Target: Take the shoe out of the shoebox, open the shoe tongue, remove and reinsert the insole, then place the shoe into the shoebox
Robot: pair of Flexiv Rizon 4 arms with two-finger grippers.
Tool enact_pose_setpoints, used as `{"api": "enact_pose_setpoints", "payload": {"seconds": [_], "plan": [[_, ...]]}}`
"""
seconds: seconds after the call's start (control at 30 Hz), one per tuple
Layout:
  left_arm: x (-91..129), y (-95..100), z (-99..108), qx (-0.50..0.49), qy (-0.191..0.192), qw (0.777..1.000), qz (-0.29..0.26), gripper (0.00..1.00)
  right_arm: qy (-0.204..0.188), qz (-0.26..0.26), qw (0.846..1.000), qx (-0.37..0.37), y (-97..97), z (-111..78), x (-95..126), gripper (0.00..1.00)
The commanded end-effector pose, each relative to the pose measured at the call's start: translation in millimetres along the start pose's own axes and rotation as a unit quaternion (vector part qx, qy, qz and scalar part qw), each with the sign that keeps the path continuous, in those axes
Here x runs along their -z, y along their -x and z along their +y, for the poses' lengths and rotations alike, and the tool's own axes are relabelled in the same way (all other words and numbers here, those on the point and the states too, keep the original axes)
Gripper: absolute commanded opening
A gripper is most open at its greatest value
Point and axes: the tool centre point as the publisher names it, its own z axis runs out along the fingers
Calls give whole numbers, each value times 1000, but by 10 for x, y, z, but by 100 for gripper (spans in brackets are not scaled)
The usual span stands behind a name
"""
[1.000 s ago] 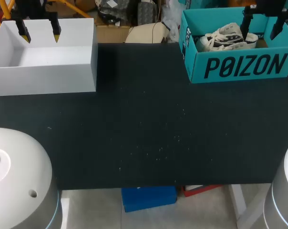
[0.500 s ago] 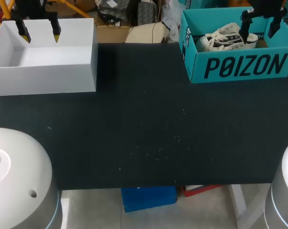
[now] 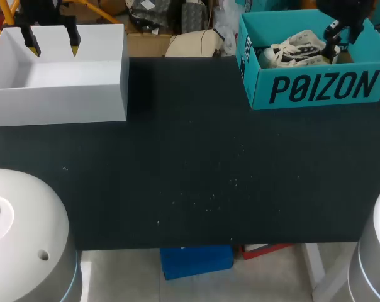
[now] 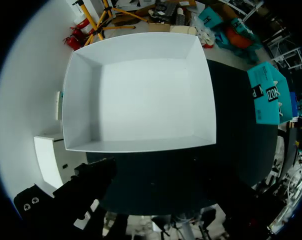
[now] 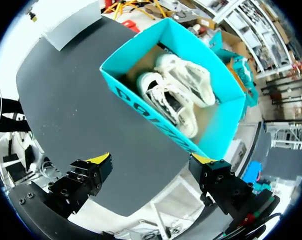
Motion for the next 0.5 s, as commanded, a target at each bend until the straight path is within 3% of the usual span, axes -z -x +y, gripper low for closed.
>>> {"api": "enact_pose_setpoints", "payload": {"seconds": [0.03, 0.17, 0.23, 0.27, 0.5], "plan": [[5, -4, 2, 1, 1, 1000, -1, 100, 65, -16, 975, 210, 59, 66, -65, 100], [5, -4, 2, 1, 1, 1000, -1, 100, 99, 38, 949, 299, 151, 278, -53, 100], [5, -4, 2, 1, 1, 1000, -1, 100, 99, 52, 925, 364, 186, 384, -39, 100], [5, -4, 2, 1, 1, 1000, -1, 100, 85, 48, 922, 374, 221, 436, -37, 100], [5, -4, 2, 1, 1, 1000, -1, 100, 85, 48, 922, 374, 221, 436, -37, 100]]}}
